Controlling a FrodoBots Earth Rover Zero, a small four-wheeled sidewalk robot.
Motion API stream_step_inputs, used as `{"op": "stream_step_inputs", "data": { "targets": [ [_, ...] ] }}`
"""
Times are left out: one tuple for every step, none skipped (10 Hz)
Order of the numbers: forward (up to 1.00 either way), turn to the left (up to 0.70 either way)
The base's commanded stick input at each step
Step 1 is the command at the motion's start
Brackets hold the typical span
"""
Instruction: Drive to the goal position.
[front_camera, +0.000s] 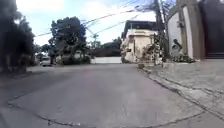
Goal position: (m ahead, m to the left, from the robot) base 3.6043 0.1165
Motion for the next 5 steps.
{"op": "stream_step_inputs", "data": {
  "targets": [
    [0.70, 0.00],
    [0.70, 0.00],
    [0.70, 0.00],
    [0.70, 0.00],
    [0.70, 0.00]
  ]
}}
